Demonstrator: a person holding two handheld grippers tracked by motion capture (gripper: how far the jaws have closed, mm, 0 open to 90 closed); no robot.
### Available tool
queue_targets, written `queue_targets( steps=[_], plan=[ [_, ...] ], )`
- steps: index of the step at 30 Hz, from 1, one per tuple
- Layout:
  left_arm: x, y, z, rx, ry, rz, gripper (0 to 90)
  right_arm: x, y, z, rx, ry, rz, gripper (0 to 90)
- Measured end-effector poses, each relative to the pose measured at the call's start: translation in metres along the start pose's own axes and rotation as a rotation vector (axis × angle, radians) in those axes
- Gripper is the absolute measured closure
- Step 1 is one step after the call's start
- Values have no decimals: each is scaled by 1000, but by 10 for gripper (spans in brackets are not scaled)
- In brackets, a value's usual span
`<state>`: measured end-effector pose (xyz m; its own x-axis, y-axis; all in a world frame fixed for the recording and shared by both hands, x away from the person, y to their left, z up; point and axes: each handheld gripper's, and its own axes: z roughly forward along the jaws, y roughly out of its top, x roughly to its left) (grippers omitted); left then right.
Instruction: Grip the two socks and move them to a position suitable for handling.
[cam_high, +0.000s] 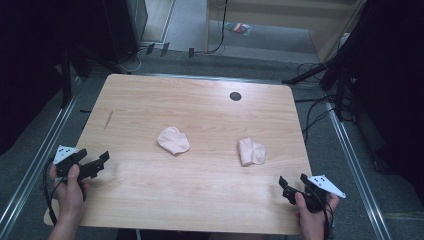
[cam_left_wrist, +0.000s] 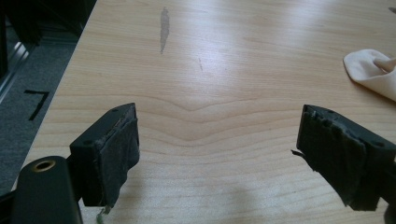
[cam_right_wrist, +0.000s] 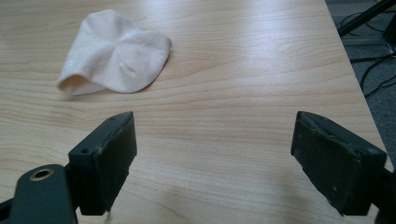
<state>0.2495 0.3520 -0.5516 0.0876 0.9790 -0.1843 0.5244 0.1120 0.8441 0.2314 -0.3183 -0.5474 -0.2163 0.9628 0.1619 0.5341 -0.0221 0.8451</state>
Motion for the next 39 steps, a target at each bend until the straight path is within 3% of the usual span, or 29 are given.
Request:
queue_targets(
  steps=[7,12,15,30,39],
  plan=[
    [1,0,-1,1,-8,-4,137,3,1,2,15,-25,-20,149],
    [0,-1,-2,-7,-11,2,137,6,6,0,-7,-17,13,151],
    [0,-1,-2,-13,-8,5,136,12,11,-1,-28,-19,7,170],
    [0,-3,-5,-26,-10,-4,137,55,44,9,-58,107,-5,244],
    [0,-3,-6,-30,-13,-7,137,70,61,24,-46,111,1,246]
  ],
)
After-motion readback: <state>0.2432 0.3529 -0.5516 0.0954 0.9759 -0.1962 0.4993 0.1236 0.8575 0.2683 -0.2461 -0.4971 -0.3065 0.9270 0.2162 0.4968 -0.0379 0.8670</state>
